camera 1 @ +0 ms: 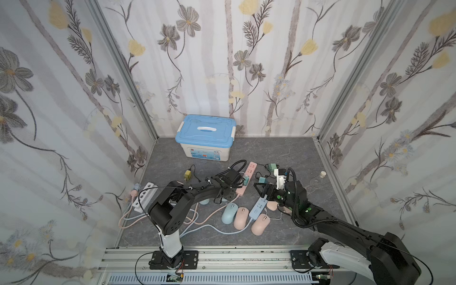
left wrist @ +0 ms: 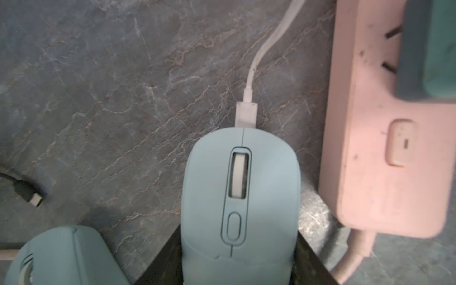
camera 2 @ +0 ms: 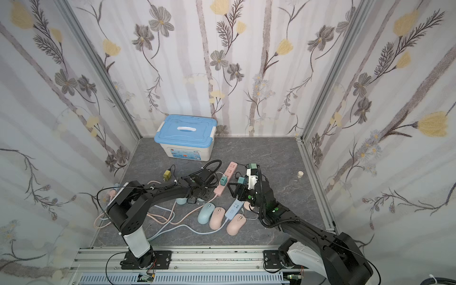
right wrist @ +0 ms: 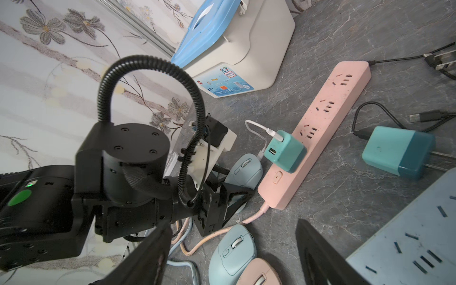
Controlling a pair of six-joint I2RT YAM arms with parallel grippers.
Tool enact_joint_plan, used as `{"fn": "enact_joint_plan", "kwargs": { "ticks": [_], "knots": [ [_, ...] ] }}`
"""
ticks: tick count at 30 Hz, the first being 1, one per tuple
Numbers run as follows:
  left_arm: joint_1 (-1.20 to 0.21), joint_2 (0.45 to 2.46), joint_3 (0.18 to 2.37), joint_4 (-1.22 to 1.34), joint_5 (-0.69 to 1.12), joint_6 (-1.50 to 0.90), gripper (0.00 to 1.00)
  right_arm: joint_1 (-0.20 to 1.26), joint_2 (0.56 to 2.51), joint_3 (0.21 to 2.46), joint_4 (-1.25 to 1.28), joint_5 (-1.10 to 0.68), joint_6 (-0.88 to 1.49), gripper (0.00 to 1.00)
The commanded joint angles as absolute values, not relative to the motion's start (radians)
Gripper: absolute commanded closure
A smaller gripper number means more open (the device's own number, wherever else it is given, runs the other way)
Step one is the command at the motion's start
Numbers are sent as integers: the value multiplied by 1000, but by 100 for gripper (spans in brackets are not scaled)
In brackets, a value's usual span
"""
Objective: Unplug the wireless mouse
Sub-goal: Pick up the mouse from the center of the board, then remove the power cord from the mouse.
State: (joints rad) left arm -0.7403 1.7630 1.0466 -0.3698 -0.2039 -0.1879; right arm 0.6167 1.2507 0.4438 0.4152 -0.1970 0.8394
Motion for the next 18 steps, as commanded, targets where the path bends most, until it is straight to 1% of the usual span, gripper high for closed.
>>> {"fn": "enact_joint_plan", "kwargs": {
  "ticks": [1,4,7,8,12,18],
  "knots": [
    [-739,1722,1036,-346,-184,-171,59,622,1291,471,476,-199,860,23],
    [-741,1694,1027,-342,-166,-161,75,636,1354,508,483,-203,865,26],
    [-741,1673,1014,-332,-148,-160,99,655,1428,547,492,-196,889,30],
    [-741,1666,1010,-331,-141,-157,100,660,1455,555,511,-198,900,31],
    [-758,1623,976,-315,-145,-158,100,675,1575,615,576,-236,938,38],
    [-783,1534,915,-283,-172,-151,100,705,1724,724,573,-222,983,45]
  ]
}}
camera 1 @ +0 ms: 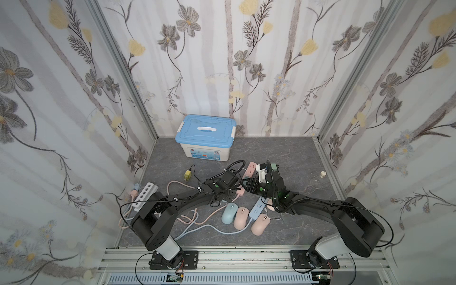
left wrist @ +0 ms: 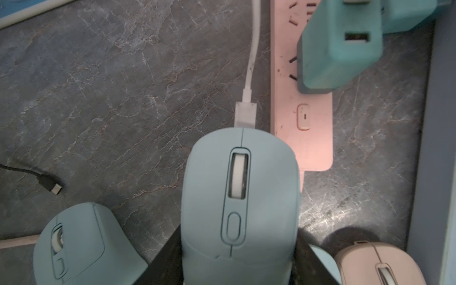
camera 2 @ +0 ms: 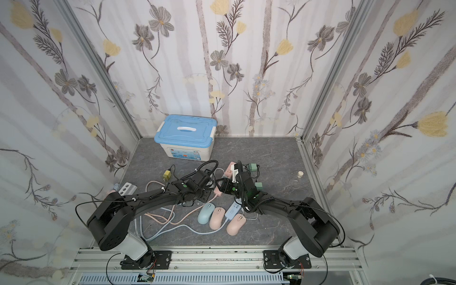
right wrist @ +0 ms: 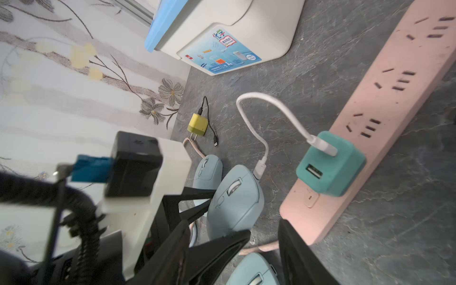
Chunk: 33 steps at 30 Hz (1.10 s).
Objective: Unplug the wireless mouse
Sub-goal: Remove the power cord from the mouse.
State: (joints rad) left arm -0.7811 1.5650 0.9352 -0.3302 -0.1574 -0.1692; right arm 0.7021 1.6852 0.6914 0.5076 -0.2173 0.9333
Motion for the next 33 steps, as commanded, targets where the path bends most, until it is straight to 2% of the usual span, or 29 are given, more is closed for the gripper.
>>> {"fn": "enact_joint_plan", "kwargs": {
  "ticks": [1,10,15,26,33],
  "knots": [
    [-785,1523,906,-277,-175,-150,100,706,1740,730,578,-220,997,45],
    [-793,1492,881,-261,-188,-147,100,709,1874,884,500,-181,1088,57],
    [-793,1484,871,-249,-190,-152,100,717,1909,892,497,-172,1127,59],
    [-791,1477,857,-226,-170,-153,100,715,1974,852,674,-226,1228,65],
    [-792,1480,855,-219,-155,-153,100,711,1998,843,756,-226,1281,73]
  ]
}}
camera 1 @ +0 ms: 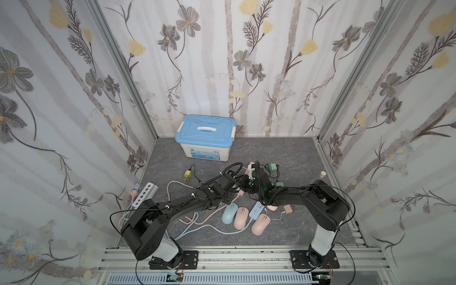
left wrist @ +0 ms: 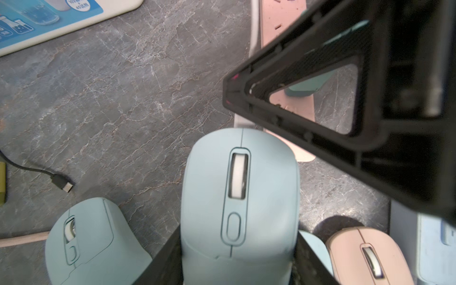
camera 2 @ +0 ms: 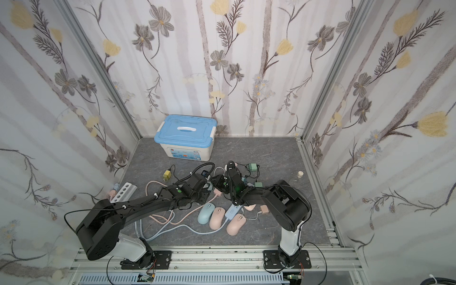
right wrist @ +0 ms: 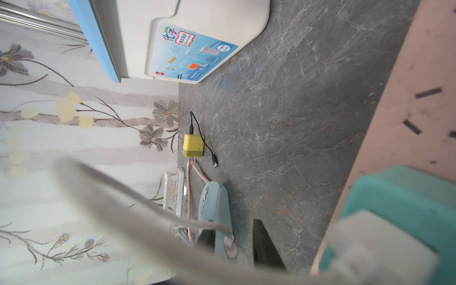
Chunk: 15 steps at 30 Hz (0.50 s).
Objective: Unplug the wireless mouse
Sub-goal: Remove the power cord from the mouse.
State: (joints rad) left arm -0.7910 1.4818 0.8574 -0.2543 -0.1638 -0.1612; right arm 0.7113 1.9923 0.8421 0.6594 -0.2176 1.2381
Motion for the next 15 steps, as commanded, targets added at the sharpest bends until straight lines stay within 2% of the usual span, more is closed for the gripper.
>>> {"fn": "enact_joint_plan", "kwargs": {
  "ticks": [1,7,13,15],
  "knots": [
    [-791,1481,854,-217,-155,-154,100,710,1999,842,760,-223,1287,74],
    [-792,1481,852,-214,-147,-158,100,712,2020,840,800,-226,1333,83],
    [-786,1475,855,-215,-140,-171,100,721,2043,839,838,-223,1371,100],
    [-784,1468,857,-221,-132,-186,100,721,2046,833,854,-214,1378,100]
  ]
}}
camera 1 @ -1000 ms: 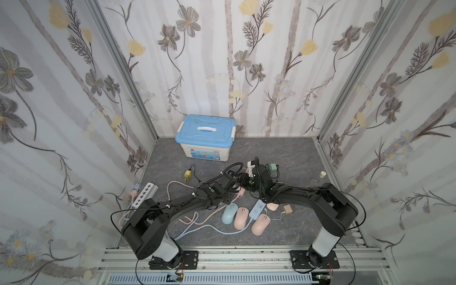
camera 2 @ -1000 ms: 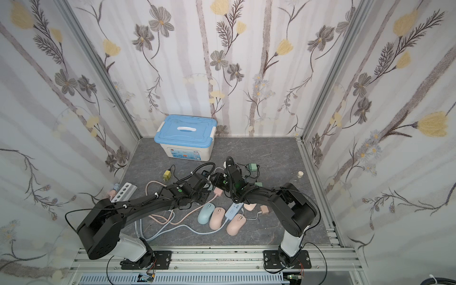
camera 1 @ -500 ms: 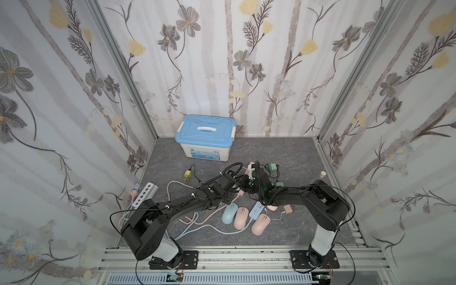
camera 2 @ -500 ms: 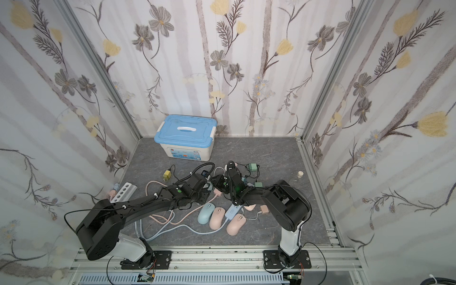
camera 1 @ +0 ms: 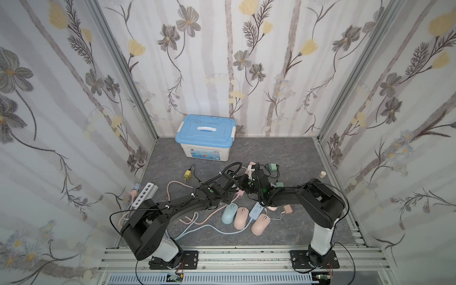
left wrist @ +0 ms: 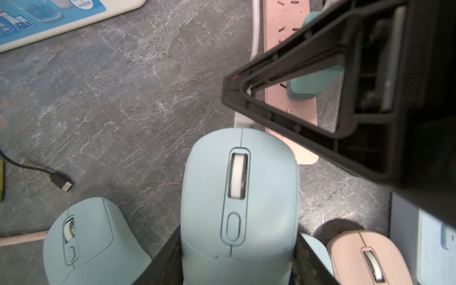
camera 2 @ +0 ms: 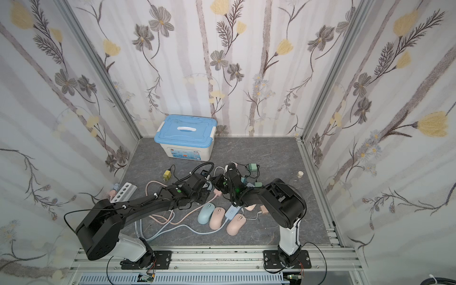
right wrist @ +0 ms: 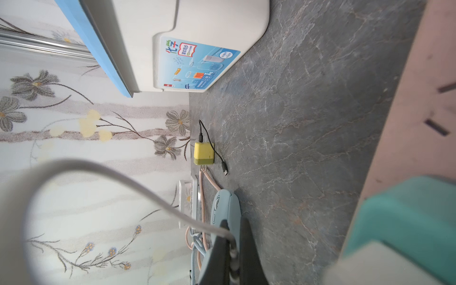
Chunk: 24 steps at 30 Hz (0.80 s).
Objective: Unplug the wireless mouse
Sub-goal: Remove the power cord from the mouse.
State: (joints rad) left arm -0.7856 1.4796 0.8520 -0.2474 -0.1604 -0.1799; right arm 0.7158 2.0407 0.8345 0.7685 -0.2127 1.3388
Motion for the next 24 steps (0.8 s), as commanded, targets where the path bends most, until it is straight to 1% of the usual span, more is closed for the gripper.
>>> {"fn": "enact_joint_plan", "kwargs": {
  "ticks": [1,9,13,17,20,22,24],
  "knots": [
    [-784,1460,854,-225,-132,-199,100,721,2047,832,864,-209,1380,100],
    [-781,1454,853,-312,-140,-326,100,720,2070,806,994,-185,1421,100],
    [-783,1471,881,-399,-141,-344,100,712,2077,838,954,-212,1398,100],
    [-784,1447,874,-418,-71,-327,100,702,2089,852,975,-253,1364,100],
    [-784,1451,888,-449,-69,-335,100,699,2089,851,971,-258,1351,100],
    [-784,1465,905,-491,-104,-339,100,700,2091,854,971,-268,1348,100],
    [-786,1503,947,-569,-145,-345,100,696,2084,874,917,-283,1314,100]
  ]
}}
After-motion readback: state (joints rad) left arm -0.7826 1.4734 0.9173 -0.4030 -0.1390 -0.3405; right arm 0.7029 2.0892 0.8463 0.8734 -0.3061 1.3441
